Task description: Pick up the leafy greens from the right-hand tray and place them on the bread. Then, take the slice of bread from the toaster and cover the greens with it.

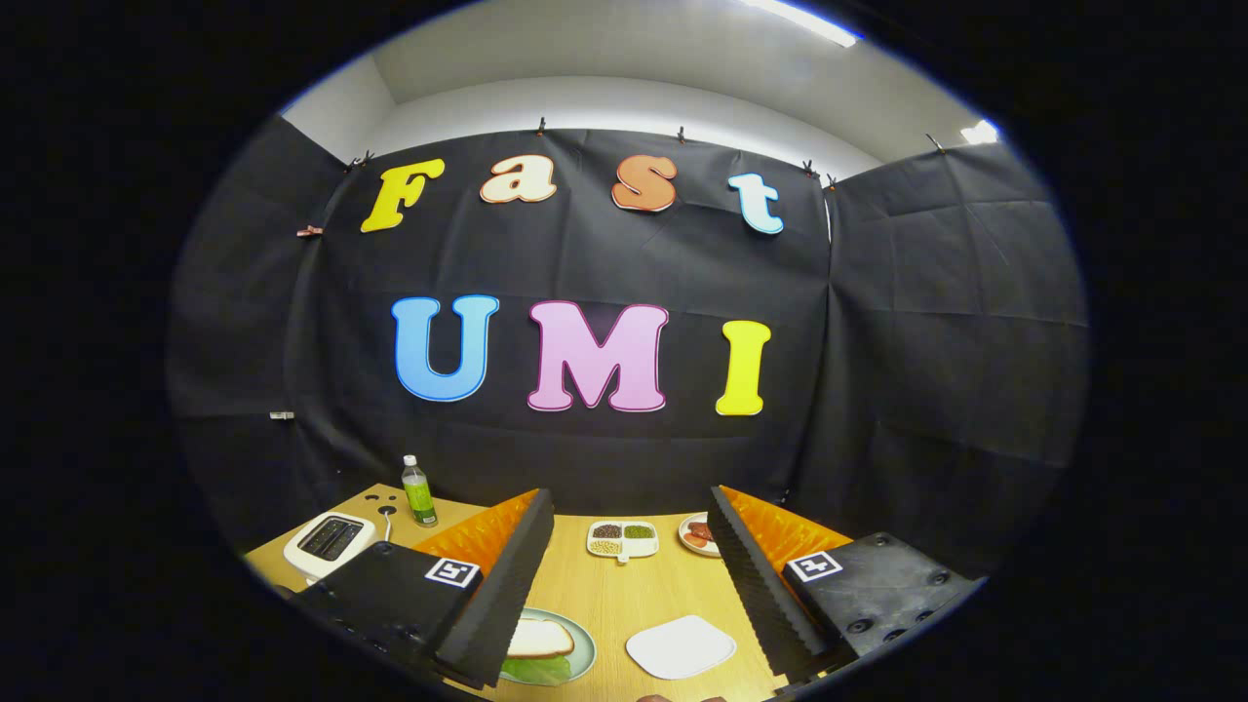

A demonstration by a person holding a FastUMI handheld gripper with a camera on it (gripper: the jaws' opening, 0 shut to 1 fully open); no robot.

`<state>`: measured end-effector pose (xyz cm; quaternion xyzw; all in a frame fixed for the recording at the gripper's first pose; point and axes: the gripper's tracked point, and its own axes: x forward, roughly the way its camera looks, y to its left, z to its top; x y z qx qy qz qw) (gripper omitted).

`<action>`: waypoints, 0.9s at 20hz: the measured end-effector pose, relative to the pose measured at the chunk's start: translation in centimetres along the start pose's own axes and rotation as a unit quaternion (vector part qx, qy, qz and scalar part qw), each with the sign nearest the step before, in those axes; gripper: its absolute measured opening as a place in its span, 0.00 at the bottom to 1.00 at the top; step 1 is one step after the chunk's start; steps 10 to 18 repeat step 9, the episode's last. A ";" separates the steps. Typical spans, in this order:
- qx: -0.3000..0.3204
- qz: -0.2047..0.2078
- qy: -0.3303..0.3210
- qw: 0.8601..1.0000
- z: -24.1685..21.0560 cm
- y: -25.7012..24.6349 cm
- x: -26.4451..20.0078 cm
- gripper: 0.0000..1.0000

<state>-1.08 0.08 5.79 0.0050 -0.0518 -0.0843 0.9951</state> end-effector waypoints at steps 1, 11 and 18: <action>-0.002 -0.002 0.001 1.000 0.1 0.0 -0.2 0.98; 0.003 0.010 0.020 1.000 0.3 1.8 -0.7 0.99; 0.003 0.010 0.020 1.000 0.3 1.8 -0.7 0.99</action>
